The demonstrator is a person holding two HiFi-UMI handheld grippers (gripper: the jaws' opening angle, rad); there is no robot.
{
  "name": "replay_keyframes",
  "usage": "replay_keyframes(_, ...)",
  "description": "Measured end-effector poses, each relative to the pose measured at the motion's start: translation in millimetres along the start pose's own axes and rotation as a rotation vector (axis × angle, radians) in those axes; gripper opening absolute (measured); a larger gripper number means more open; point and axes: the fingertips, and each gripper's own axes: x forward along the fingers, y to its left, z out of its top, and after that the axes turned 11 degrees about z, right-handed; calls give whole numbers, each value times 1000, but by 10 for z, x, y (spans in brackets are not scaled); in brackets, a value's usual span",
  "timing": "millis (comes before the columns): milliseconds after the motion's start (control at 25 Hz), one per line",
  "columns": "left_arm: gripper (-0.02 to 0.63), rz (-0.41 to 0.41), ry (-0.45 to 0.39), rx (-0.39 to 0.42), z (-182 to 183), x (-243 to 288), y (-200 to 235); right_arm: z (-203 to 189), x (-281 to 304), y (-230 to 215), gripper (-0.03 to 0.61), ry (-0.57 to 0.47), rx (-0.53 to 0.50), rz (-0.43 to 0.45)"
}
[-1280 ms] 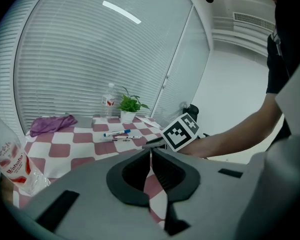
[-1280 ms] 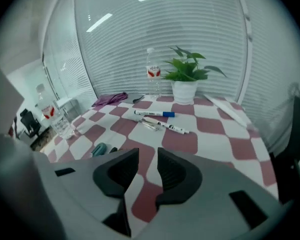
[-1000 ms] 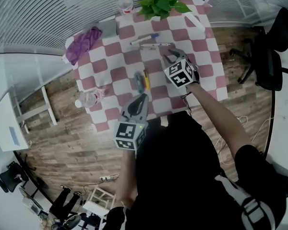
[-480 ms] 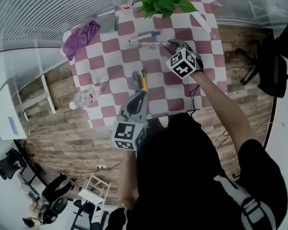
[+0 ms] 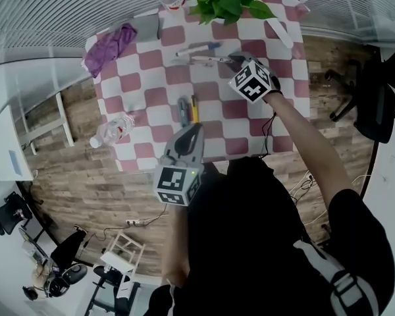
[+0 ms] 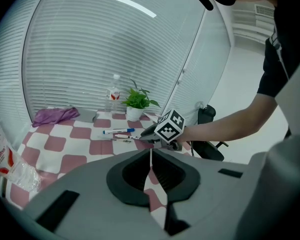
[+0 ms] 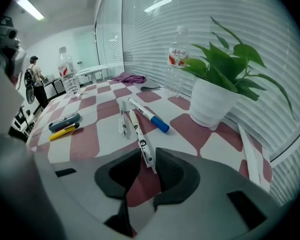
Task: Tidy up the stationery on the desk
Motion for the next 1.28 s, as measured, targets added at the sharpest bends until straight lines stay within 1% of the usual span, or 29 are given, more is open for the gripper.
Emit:
replay_keyframes(160,35,-1,-2,2,23,2,-42,-18,19,17,96,19,-17,45)
replay_keyframes(320,35,-14,10,18,-5,-18,-64,-43,-9,47,77,24,-10,44)
replay_keyframes(480,35,-30,9,36,2,-50,-29,-108,-72,91,67,15,60,23)
replay_keyframes(640,35,-61,7,60,13,-86,20,-187,-145,174,66,-15,205,-4)
replay_keyframes(840,35,-102,2,89,44,-137,94,-266,-232,308,66,-93,407,-65)
replay_keyframes(1120,35,-163,-6,124,20,-259,207,-206,-367,630,64,-235,660,-144)
replay_keyframes(1280,35,-193,-12,142,-34,-359,281,-170,-373,926,64,-315,821,-155)
